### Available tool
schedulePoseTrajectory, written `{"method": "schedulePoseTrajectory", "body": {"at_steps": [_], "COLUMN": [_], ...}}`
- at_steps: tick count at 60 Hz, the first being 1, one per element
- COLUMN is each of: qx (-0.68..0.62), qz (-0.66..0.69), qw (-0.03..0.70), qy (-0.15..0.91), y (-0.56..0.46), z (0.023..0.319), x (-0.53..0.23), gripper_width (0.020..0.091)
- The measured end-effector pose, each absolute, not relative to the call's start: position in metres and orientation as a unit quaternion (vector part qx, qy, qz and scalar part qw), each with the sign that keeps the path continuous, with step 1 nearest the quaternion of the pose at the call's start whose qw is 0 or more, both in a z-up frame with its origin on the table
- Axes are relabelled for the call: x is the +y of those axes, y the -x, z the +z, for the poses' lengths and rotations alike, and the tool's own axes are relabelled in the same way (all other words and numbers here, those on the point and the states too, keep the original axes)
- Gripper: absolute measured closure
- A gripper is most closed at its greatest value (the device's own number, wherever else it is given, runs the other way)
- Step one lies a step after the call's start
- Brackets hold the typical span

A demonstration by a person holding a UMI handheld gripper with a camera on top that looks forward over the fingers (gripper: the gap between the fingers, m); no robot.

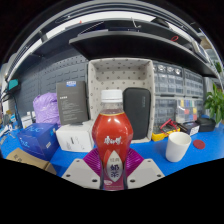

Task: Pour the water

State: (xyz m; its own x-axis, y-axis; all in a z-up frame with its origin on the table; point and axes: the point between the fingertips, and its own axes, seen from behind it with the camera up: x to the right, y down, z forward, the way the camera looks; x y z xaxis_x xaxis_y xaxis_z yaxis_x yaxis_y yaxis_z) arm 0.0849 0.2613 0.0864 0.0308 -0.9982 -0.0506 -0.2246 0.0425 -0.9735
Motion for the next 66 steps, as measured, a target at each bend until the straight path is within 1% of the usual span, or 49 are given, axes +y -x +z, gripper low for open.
{"method": "schedulePoseTrajectory", "body": {"at_steps": [9, 15, 19, 26, 41, 50, 58, 66], "qx": [0.56, 0.61, 0.661, 0.714, 0.755, 0.756, 0.749, 0.749], "qz": [-0.412, -0.358, -0.29, -0.194, 0.015, 0.125, 0.183, 0.234], "qw": [0.46, 0.486, 0.527, 0.594, 0.646, 0.642, 0.635, 0.609], "qy": [0.552, 0.513, 0.448, 0.317, 0.113, 0.019, -0.053, -0.116], "y": [-0.086, -0.092, -0.097, -0.11, -0.139, -0.148, -0.15, -0.148], "z": [0.085, 0.088, 0.092, 0.12, 0.148, 0.152, 0.156, 0.148], "x": [0.262, 0.253, 0.244, 0.223, 0.198, 0.193, 0.181, 0.171], "gripper_width": [0.0838, 0.0838, 0.0837, 0.0836, 0.0837, 0.0838, 0.0837, 0.0839]}}
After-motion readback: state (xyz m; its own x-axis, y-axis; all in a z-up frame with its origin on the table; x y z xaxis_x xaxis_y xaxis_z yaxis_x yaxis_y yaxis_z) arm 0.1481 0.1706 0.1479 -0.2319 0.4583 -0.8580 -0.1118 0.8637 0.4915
